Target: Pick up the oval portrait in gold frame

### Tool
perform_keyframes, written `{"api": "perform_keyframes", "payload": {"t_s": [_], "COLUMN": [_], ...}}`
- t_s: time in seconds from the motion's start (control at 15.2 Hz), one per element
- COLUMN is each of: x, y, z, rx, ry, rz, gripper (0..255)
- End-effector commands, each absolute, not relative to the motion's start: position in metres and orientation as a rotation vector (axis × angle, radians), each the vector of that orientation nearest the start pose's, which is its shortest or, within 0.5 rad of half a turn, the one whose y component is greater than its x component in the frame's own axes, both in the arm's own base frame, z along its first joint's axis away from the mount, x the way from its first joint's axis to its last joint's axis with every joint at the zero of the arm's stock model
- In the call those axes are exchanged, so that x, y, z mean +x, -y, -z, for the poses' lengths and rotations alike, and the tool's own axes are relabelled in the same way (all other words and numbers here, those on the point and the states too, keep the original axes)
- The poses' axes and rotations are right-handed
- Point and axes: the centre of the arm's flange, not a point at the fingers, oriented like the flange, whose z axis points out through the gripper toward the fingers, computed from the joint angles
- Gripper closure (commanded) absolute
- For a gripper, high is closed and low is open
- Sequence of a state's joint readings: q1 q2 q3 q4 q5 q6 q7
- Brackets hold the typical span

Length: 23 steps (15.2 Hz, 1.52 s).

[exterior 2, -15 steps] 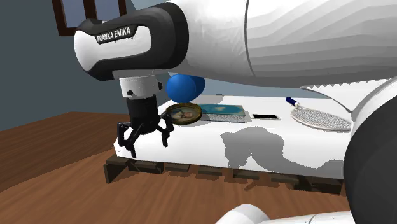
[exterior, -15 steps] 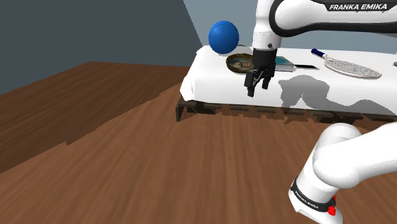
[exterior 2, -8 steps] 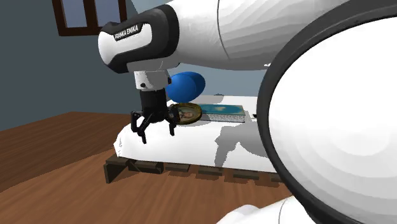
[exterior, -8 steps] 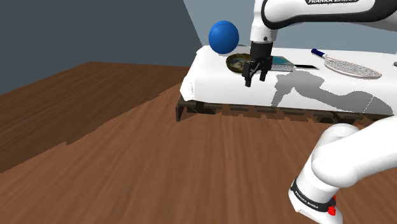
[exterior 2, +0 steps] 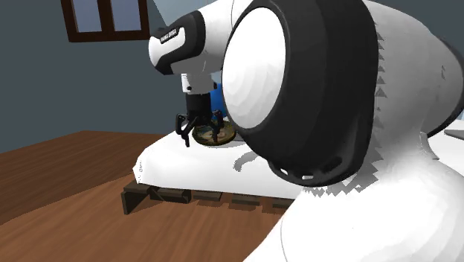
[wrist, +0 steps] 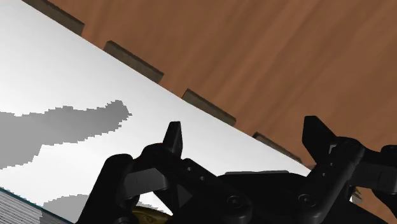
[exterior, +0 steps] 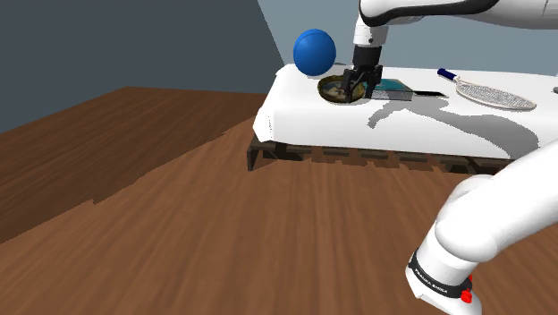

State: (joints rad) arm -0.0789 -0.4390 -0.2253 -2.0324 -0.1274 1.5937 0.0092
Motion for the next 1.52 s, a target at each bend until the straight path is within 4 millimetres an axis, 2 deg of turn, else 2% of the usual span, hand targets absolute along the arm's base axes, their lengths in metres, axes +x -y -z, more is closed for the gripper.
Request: {"api": "perform_keyframes", "payload": {"t_s": [0.0, 0.59, 1.12, 1.19, 1.45], "x": [0.402, 0.446, 0.474, 0.475, 0.475], "y": [0.180, 0.290, 0.392, 0.398, 0.398], "z": [-0.619, -0.639, -0.656, -0.657, -0.636], "rx": [-3.129, -3.074, -3.018, -3.015, -3.015], "ry": [-0.494, -0.660, -0.804, -0.812, -0.812], "rz": [-0.015, 0.012, 0.036, 0.037, 0.037], "gripper": [0, 0, 0, 0, 0]}}
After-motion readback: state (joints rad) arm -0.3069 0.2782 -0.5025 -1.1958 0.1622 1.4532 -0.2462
